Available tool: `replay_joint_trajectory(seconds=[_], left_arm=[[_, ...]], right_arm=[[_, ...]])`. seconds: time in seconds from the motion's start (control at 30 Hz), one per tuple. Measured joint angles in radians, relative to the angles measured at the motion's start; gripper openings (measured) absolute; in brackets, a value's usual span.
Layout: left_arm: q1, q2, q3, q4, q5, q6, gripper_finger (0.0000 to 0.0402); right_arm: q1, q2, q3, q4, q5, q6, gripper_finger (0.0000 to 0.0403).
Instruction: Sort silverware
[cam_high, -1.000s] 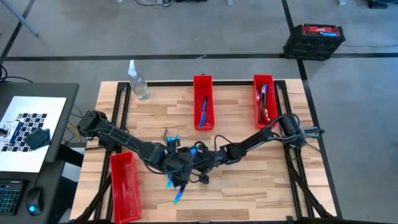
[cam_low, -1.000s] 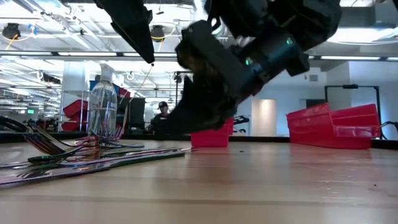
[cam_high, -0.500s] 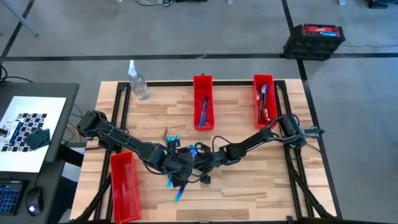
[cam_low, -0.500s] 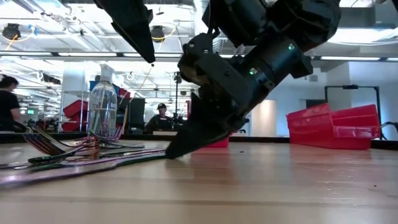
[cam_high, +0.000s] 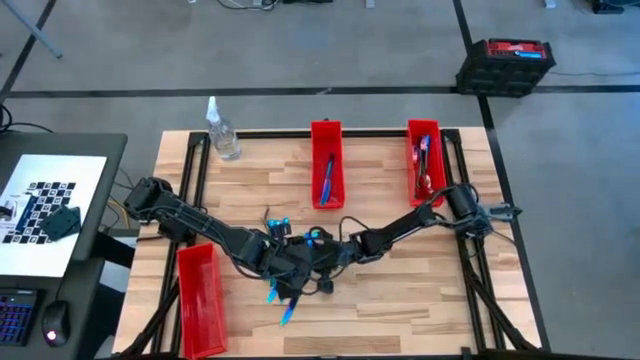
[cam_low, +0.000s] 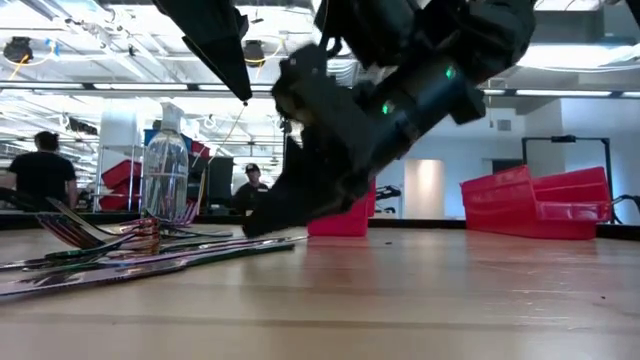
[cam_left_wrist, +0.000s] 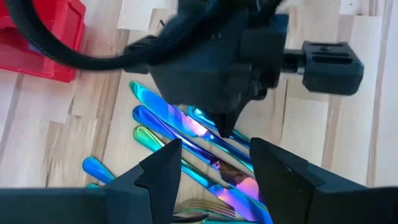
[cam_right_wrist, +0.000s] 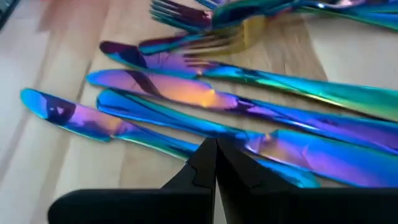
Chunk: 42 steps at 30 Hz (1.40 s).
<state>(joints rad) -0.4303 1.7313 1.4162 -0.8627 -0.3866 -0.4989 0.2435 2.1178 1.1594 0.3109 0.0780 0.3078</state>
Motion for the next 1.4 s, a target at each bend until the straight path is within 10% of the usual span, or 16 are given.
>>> replay_joint_trajectory(seconds=[0.67,1.4], left_arm=[[0.000,0.004,-0.003,0.046,0.002,0.045,0.0177],[-0.009,0.049,-0.351,0.731,0.129,0.011,0.0177]], right_arm=[[0.108,-0.060,-0.014,-0.378,0.071,0.076,0.0000],[0.107,-0.137,-0.051,-0.561,0.124,0.291,0.0000]])
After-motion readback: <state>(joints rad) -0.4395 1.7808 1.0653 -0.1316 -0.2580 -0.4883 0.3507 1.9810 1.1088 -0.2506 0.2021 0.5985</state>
